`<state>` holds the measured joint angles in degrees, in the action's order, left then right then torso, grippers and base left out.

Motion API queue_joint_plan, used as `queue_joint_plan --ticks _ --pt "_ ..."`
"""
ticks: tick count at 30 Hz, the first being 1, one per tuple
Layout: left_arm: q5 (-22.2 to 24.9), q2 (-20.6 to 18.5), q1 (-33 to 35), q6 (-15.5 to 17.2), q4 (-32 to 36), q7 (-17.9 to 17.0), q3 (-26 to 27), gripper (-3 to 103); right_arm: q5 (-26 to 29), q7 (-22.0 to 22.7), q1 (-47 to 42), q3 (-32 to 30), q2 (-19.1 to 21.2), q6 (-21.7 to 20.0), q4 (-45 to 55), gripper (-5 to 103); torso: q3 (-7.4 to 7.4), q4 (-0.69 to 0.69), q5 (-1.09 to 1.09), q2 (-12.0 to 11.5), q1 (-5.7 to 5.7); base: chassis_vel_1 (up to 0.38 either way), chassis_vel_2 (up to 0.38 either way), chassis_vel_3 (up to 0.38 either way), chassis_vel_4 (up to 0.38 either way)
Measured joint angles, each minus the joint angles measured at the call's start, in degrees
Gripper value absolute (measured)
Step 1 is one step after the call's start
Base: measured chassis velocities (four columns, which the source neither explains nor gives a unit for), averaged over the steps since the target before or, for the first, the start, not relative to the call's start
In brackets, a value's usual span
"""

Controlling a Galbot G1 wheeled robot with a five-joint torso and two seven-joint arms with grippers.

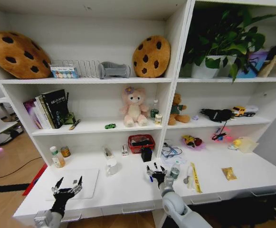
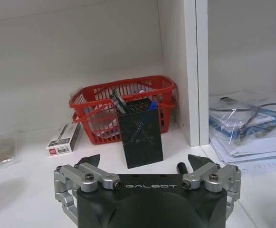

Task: Organize the objects on the table.

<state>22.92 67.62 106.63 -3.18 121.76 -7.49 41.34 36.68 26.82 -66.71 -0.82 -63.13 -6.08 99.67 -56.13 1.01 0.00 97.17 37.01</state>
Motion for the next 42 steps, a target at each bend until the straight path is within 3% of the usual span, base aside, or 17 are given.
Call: queue_joint_plan --ticks 3,16,42 --pt "0.0 0.1 0.7 -0.2 0.3 0.0 0.6 100 4.2 1.4 1.8 1.2 -0.3 -1.5 0.0 100 0.00 0.00 0.00 0.0 0.00 0.000 0.000 0.000 0.000" --pt "-0.2 1.0 1.4 -0.6 0.3 0.1 0.9 100 12.2 5.1 4.0 2.9 1.0 -5.2 -0.2 100 0.00 0.01 0.00 0.0 0.00 0.000 0.000 0.000 0.000" --pt "1.1 1.4 1.4 -1.7 -1.6 0.9 2.0 100 16.6 5.1 11.8 11.9 3.8 -7.0 -6.7 100 0.00 0.00 0.00 0.0 0.02 0.000 0.000 0.000 0.000"
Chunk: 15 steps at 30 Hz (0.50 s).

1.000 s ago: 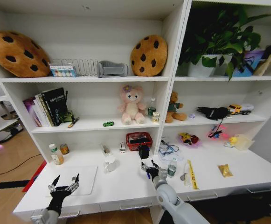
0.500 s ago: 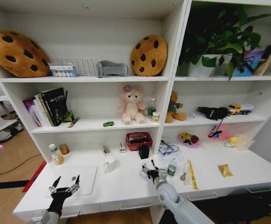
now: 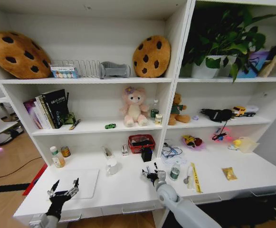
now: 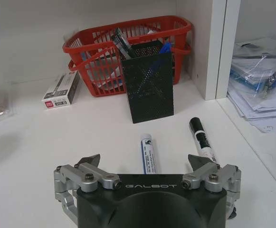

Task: Organize the objects on the table.

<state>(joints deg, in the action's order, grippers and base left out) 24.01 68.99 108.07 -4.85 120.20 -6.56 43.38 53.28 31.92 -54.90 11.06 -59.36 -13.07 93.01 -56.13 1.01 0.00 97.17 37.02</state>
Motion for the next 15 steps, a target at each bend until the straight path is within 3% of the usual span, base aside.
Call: queue_joint_plan --ticks 15 --pt "0.0 0.1 0.1 -0.2 -0.3 0.1 -0.2 100 1.5 0.0 1.4 1.1 0.0 -0.2 -2.5 100 0.00 0.01 0.00 0.0 0.00 0.000 0.000 0.000 0.000"
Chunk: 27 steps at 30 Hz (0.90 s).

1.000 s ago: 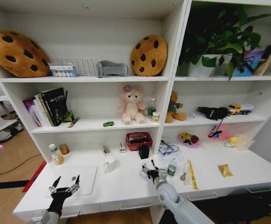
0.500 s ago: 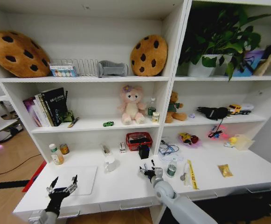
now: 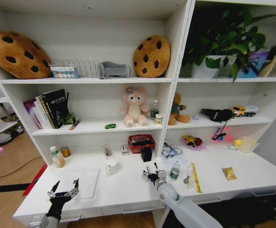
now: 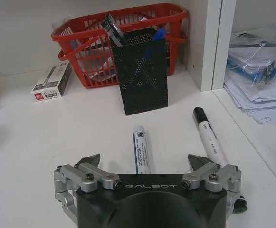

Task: Organize the objects on the table.

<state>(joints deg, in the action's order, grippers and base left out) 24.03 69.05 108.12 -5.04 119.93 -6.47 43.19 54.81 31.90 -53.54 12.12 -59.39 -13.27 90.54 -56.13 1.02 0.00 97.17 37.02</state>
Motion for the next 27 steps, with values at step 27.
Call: queue_joint_plan --ticks 27 --pt "0.9 -0.3 0.2 -0.1 0.2 0.0 0.4 100 -0.1 0.1 0.5 2.0 2.9 -0.7 -0.2 68 0.01 0.02 0.02 0.0 -0.02 0.000 0.000 0.000 0.000"
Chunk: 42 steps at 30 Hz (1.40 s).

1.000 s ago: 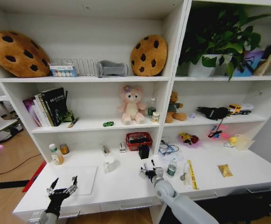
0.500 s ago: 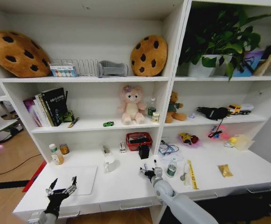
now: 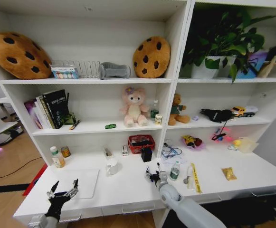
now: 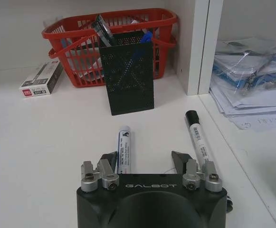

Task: Organize the objects on the table.

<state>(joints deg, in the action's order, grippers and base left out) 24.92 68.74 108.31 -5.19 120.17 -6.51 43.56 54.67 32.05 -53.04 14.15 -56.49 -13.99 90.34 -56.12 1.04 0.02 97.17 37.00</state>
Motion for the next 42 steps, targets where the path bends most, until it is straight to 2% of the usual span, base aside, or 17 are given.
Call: queue_joint_plan --ticks 1,4,5,6,7,9,10,13,23,30,32,34,42 --pt "0.0 0.0 0.0 0.0 0.1 0.0 0.0 100 0.0 0.0 0.0 0.0 0.0 0.0 0.1 62 -0.01 -0.01 -0.01 0.0 0.00 0.000 0.000 0.000 0.000" --pt "0.0 0.0 0.0 0.0 0.2 0.0 0.0 100 0.0 0.0 -0.1 0.0 0.0 -0.1 0.1 57 -0.01 -0.02 -0.01 0.0 0.00 0.000 0.000 0.000 0.000" --pt "0.1 -0.1 0.1 0.0 0.5 0.0 0.0 100 0.0 0.0 -0.1 0.0 0.0 -0.1 0.1 46 -0.01 -0.02 -0.02 0.0 0.01 0.000 0.000 0.000 0.000" --pt "0.1 -0.1 0.1 0.0 0.5 0.0 0.1 100 0.0 0.0 -0.1 0.1 0.0 -0.1 0.1 41 -0.01 -0.03 -0.02 0.0 0.01 0.000 0.000 0.000 0.000" --pt "0.1 -0.1 0.1 0.0 0.5 0.0 0.1 100 0.0 0.0 -0.1 0.1 0.0 -0.1 0.1 41 -0.01 -0.03 -0.02 0.0 0.01 0.000 0.000 0.000 0.000" --pt "0.3 -0.1 0.1 0.0 0.5 0.0 0.2 100 0.0 0.0 -0.1 0.5 0.0 -0.1 0.2 30 -0.01 -0.03 -0.02 0.0 0.01 0.000 0.000 0.000 0.000" --pt "0.3 -0.1 0.1 0.0 0.5 0.0 0.2 100 0.0 0.0 -0.1 0.5 0.0 -0.1 0.2 30 -0.01 -0.03 -0.02 0.0 0.01 0.000 0.000 0.000 0.000" --pt "0.4 -0.1 0.1 0.0 0.5 -0.1 0.4 100 0.0 0.0 0.2 0.8 -0.2 -0.1 -0.1 14 -0.01 -0.02 -0.02 0.0 0.01 0.000 0.000 0.000 0.000" --pt "0.5 0.1 0.0 0.0 0.1 -0.1 0.4 100 0.0 -0.2 0.9 1.2 -0.7 -0.1 -0.4 12 -0.02 -0.03 -0.03 0.0 0.01 0.000 0.000 0.000 0.000" --pt "0.3 0.3 0.0 -0.1 -0.3 -0.1 0.3 100 -6.7 -3.1 0.9 0.7 0.2 1.3 2.2 12 -0.04 -0.04 -0.05 0.0 0.04 0.000 0.000 0.000 0.000" --pt "0.3 0.3 -0.1 -0.1 -0.1 -0.2 0.3 100 -11.2 -4.7 0.9 -0.3 0.8 2.8 3.4 12 -0.03 -0.03 -0.05 0.0 0.04 0.000 0.000 0.000 0.000" --pt "0.3 0.3 -0.1 -0.1 -0.1 -0.2 0.2 100 -13.3 -5.5 1.3 -0.9 1.1 3.5 3.7 12 -0.03 -0.02 -0.05 0.0 0.04 0.000 0.000 0.000 0.000" --pt "0.0 0.5 0.0 -0.1 0.1 -0.3 0.1 100 -17.9 -8.8 6.0 -1.9 2.3 6.9 3.8 12 -0.02 -0.02 -0.02 0.0 0.02 0.000 0.000 0.000 0.000"
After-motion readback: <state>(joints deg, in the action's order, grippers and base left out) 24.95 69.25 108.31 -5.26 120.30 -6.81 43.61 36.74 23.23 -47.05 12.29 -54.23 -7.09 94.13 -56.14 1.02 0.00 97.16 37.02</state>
